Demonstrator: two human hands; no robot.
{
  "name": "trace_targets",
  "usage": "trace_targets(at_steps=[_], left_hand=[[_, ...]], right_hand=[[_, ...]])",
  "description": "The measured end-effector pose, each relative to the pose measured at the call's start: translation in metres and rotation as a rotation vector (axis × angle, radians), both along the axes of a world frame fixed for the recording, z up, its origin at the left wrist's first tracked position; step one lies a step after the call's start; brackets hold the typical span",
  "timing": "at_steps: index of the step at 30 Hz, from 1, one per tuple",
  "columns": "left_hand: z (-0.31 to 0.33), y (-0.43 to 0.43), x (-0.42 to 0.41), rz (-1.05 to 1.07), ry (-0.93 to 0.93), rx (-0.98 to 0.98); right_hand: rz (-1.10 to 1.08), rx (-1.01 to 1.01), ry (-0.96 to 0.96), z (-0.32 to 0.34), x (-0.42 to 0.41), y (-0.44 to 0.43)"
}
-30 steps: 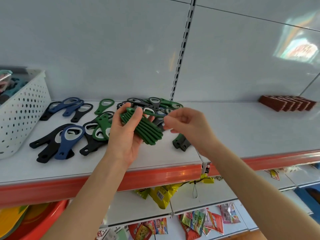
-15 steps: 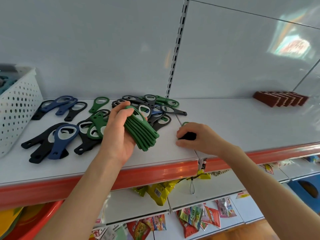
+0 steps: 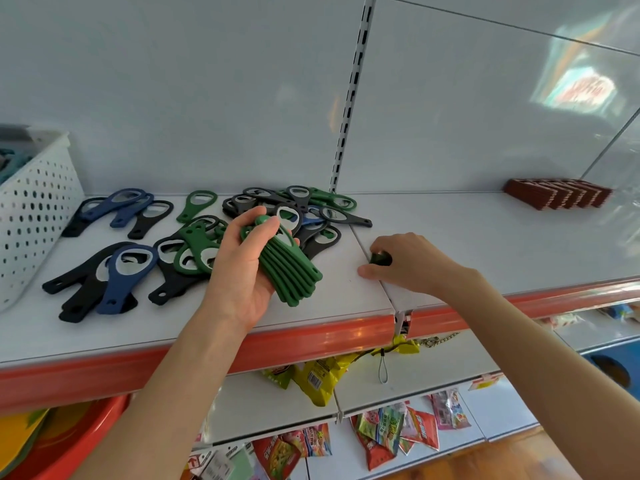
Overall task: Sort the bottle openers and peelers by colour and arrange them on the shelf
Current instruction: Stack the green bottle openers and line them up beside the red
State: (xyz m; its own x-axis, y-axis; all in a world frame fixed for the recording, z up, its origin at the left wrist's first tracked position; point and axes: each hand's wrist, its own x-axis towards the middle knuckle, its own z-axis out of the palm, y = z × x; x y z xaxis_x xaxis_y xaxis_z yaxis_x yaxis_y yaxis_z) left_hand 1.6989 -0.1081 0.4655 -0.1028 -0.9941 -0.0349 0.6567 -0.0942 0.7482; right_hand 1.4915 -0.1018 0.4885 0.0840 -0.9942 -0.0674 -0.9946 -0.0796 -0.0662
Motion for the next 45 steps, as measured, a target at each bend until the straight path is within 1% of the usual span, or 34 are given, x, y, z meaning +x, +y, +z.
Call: trace_targets(at_steps=[2,5,8,10,14,15,17,18,20,22,24,26,27,30,32,34,37,39,41,43,45], left_hand=[[0.0,0.001,-0.001,-0.011,0.005,-0.001],[0.001,0.003,-0.005,-0.032,-0.002,0.001],[0.0,0.004,-0.01,-0.045,0.002,0.014],[-0.001,0.005,-0.013,-0.052,0.014,0.024],[-0.004,0.005,-0.016,-0.028,0.023,0.053],[-0.004,0.005,-0.016,-0.019,0.021,0.057],[-0.003,0.003,-0.017,0.0,0.024,0.065],[-0.003,0.002,-0.018,0.013,0.018,0.071],[-0.002,-0.001,-0.02,0.028,0.001,0.074],[0.002,-0.004,-0.024,0.026,-0.016,0.068],[0.005,-0.008,-0.029,0.07,0.002,0.072],[0.008,-0.01,-0.034,0.171,0.022,0.1],[0.011,-0.01,-0.038,0.224,0.011,0.106],[0.018,-0.008,-0.046,0.373,-0.036,0.064],[0.024,-0.005,-0.054,0.45,-0.039,0.026],[0.031,-0.001,-0.068,0.503,-0.023,-0.015],[0.04,0.006,-0.103,0.549,-0.009,-0.061],[0.044,0.008,-0.134,0.557,0.01,-0.094],[0.046,0.009,-0.168,0.56,0.023,-0.11],[0.044,0.009,-0.201,0.558,0.006,-0.117],[0.037,0.006,-0.228,0.505,-0.059,-0.124]], right_hand=[[0.006,-0.049,0.044,0.0,0.003,-0.001],[-0.069,-0.201,-0.006,0.002,0.01,-0.005],[-0.113,-0.364,-0.173,0.008,0.017,-0.008],[-0.071,-0.474,-0.307,0.008,0.024,-0.006],[-0.009,-0.587,-0.43,-0.003,0.039,-0.007],[-0.01,-0.621,-0.495,-0.005,0.04,-0.01],[-0.009,-0.692,-0.684,-0.006,0.04,-0.016],[0.03,-0.74,-0.761,-0.006,0.041,-0.018],[0.186,-0.835,-0.806,-0.008,0.042,-0.016],[0.383,-0.844,-0.789,-0.015,0.04,-0.014],[0.616,-0.818,-0.734,-0.026,0.032,-0.016],[0.787,-0.777,-0.679,-0.032,0.02,-0.02],[0.834,-0.757,-0.657,-0.034,0.012,-0.023],[0.877,-0.671,-0.562,-0.031,-0.014,-0.035],[0.864,-0.515,-0.536,-0.026,-0.028,-0.038],[0.725,-0.288,-0.67,-0.015,-0.036,-0.034],[0.402,0.006,-1.039,0.009,-0.048,-0.025],[0.279,0.27,-1.291,0.02,-0.063,-0.022],[0.226,0.517,-1.451,0.026,-0.082,-0.018],[0.189,0.621,-1.53,0.027,-0.105,-0.013],[0.141,0.662,-1.595,0.03,-0.133,-0.012]])
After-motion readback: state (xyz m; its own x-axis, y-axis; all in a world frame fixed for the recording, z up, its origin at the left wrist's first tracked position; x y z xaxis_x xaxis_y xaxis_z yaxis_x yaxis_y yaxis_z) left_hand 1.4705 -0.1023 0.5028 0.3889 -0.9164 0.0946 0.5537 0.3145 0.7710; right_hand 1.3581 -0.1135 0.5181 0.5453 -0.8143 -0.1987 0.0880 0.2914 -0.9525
